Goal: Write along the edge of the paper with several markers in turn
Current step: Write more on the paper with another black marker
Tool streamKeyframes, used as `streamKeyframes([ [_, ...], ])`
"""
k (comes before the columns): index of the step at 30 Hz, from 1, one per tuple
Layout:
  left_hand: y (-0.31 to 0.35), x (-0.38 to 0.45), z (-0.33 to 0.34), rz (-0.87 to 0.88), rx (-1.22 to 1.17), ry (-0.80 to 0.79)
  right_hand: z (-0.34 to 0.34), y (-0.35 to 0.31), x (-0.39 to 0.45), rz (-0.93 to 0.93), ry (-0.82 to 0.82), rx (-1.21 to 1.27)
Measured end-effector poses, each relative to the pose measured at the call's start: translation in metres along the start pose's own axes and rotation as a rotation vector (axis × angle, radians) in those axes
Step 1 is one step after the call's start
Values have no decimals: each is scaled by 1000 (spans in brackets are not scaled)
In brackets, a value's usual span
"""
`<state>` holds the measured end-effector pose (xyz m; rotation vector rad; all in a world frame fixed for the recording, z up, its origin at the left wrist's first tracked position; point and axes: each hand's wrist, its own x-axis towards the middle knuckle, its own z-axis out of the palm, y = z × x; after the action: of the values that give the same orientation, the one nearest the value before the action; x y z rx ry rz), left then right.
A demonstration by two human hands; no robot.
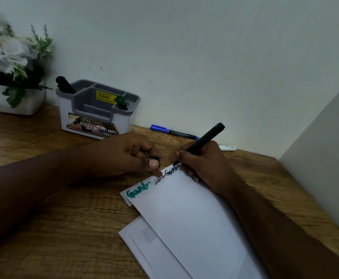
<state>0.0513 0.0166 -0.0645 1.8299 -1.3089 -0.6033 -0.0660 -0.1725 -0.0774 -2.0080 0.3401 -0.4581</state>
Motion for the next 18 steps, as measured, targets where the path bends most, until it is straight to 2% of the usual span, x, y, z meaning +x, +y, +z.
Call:
streamKeyframes([
  [3, 0, 0, 0, -3, 4, 4, 0, 0, 0, 4, -9, -15],
  [6, 0, -1, 0, -5, 7, 2, 0, 1, 3, 25, 47, 44],
  [10, 1, -2, 1, -18, 9, -2, -5, 0, 8, 34, 138, 371],
  [13, 2, -3, 3, -28, -21, -7, -8, -6, 7, -16, 32, 556],
  [16, 3, -3, 3, -12, -14, 3, -3, -15, 2, -76, -92, 546],
  [18, 3, -4, 4, 5, 10, 14, 2, -17, 0, -98, -108, 524],
])
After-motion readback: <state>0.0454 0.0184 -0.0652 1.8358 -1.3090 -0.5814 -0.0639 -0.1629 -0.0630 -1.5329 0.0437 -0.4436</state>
